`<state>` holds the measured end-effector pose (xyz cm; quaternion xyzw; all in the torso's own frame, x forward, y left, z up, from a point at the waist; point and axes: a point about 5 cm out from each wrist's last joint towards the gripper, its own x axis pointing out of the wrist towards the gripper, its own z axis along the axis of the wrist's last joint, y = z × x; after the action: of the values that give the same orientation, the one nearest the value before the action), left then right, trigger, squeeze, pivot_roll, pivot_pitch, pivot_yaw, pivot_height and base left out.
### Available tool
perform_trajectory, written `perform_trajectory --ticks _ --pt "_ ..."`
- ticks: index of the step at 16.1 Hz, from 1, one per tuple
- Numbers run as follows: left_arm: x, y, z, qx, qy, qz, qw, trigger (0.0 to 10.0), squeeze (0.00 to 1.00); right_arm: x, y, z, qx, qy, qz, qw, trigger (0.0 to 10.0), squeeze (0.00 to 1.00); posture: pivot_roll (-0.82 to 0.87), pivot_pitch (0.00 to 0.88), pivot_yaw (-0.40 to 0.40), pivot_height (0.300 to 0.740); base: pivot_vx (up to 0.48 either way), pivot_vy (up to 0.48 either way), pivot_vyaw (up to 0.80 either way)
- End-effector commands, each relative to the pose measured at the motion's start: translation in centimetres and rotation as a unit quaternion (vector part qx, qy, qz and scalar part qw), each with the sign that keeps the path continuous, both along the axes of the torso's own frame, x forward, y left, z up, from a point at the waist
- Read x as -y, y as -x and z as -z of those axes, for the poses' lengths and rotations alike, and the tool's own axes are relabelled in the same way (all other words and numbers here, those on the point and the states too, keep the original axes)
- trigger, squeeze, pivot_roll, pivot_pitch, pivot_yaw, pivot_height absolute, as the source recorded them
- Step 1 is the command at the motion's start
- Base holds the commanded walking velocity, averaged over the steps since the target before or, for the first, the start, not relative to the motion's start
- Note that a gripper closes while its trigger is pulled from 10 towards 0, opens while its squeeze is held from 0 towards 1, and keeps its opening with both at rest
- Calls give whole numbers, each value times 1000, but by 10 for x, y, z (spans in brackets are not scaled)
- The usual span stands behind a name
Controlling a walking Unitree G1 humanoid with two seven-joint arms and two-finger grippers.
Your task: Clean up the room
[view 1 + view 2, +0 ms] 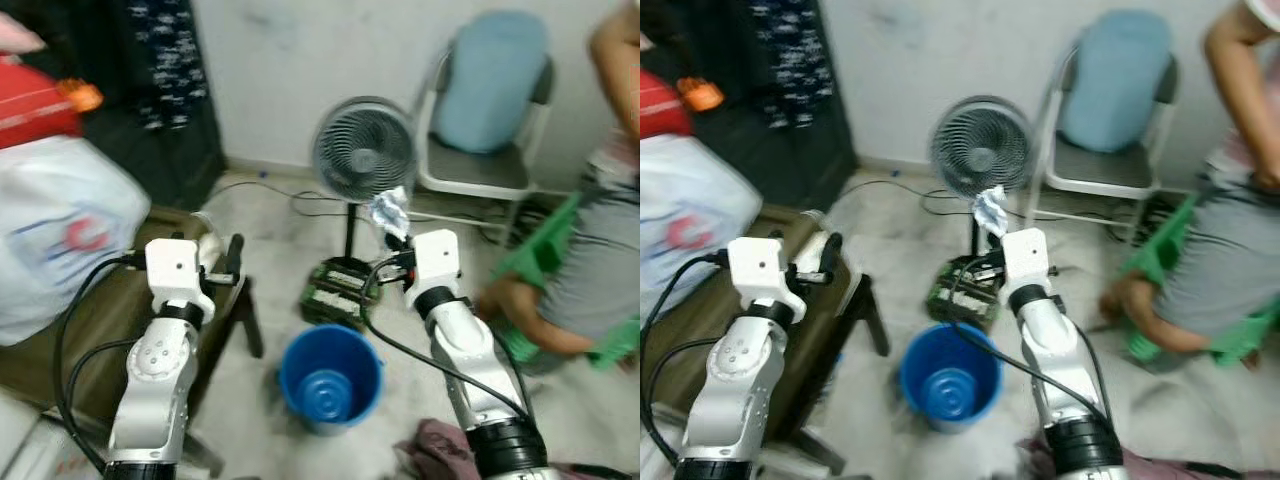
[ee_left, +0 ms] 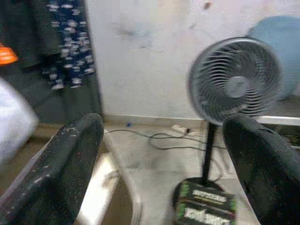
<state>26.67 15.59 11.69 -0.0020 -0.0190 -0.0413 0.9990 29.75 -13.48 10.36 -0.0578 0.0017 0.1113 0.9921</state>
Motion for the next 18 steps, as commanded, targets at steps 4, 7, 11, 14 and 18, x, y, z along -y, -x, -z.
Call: perform_trajectory --ticks 4,7,11,14,18 --pt "3 -1 -1 0 3 6 1000 10000 0 7 -1 -1 -1 -3 15 1000 10000 0 20 0 -5 740 302 0 0" --pt "3 -1 0 -3 1 2 1000 10000 0 7 -2 -2 2 2 13 1000 10000 0 22 0 -9 740 0 0 0" --pt "2 -2 0 -3 1 0 1000 10000 0 6 -3 -2 4 7 10 1000 10000 0 23 0 -7 740 0 0 520" --pt "2 -3 0 -3 0 1 1000 10000 0 6 -3 -2 4 6 12 1000 10000 0 22 0 -6 740 0 0 800" --pt "2 -4 -1 -2 -2 3 1000 10000 0 6 -4 -2 4 4 14 1000 10000 0 23 0 -6 740 0 0 600"
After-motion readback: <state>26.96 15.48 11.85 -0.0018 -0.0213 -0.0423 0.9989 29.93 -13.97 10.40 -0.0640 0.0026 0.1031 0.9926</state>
